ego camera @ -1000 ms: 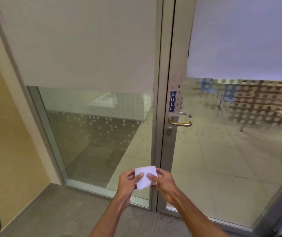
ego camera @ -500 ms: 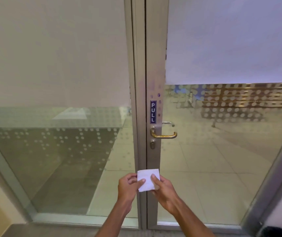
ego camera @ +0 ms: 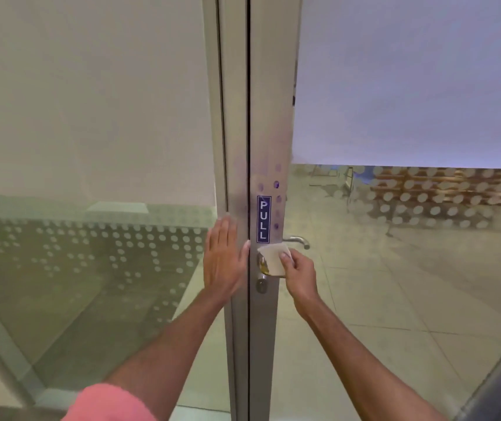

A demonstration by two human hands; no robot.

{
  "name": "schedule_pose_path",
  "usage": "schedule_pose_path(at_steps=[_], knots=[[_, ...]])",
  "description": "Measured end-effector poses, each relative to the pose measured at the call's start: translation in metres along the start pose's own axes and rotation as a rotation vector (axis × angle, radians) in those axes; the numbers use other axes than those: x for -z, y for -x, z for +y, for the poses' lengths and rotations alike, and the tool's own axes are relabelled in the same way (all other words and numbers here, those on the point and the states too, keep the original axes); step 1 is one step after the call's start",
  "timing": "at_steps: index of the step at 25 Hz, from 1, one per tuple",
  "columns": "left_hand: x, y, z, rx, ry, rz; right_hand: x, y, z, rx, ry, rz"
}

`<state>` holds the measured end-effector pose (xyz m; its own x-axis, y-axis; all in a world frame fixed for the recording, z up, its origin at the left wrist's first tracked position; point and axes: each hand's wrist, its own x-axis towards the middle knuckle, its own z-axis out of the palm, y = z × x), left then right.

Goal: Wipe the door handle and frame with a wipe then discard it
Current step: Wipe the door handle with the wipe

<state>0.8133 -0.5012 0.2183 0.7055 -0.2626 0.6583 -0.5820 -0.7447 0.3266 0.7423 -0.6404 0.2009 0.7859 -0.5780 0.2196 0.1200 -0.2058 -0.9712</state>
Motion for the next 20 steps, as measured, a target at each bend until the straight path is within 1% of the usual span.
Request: schedule_pose_path(at_steps=[2, 3, 4, 6, 8, 10, 13, 14, 16, 18, 20], knots=[[0.0, -0.035, 0.0, -0.027, -0.093, 0.034, 0.001, -0.021, -0.006, 0.139, 0.244, 0.034], [0.0, -0.048, -0.001, -0.035, -0.13, 0.047, -0.001, -0.028, -0.006, 0.202, 0.384, 0.023], [-0.001, -0.057, -0.003, -0.053, -0.162, 0.052, -0.003, -0.03, -0.005, 0.259, 0.533, -0.014], [-0.005, -0.068, -0.007, -0.098, -0.209, 0.044, -0.011, -0.03, 0.006, 0.379, 0.824, -0.145], [-0.01, -0.075, -0.011, -0.136, -0.228, 0.039, -0.019, -0.026, 0.021, 0.505, 1.029, -0.245], [-0.016, -0.079, -0.014, -0.18, -0.24, 0.062, -0.023, -0.02, 0.031, 0.606, 1.142, -0.263], [-0.024, -0.089, -0.014, -0.263, -0.252, 0.142, -0.021, -0.013, 0.04, 0.781, 1.3, -0.19], [-0.025, -0.094, -0.014, -0.29, -0.254, 0.172, -0.018, -0.011, 0.045, 0.824, 1.31, -0.178], [-0.029, -0.105, -0.017, -0.341, -0.244, 0.199, -0.012, -0.007, 0.053, 0.832, 1.271, -0.176], [-0.035, -0.112, -0.023, -0.382, -0.232, 0.214, -0.012, -0.006, 0.057, 0.781, 1.241, -0.181], [-0.041, -0.115, -0.028, -0.406, -0.223, 0.228, -0.021, -0.01, 0.055, 0.733, 1.3, -0.218]])
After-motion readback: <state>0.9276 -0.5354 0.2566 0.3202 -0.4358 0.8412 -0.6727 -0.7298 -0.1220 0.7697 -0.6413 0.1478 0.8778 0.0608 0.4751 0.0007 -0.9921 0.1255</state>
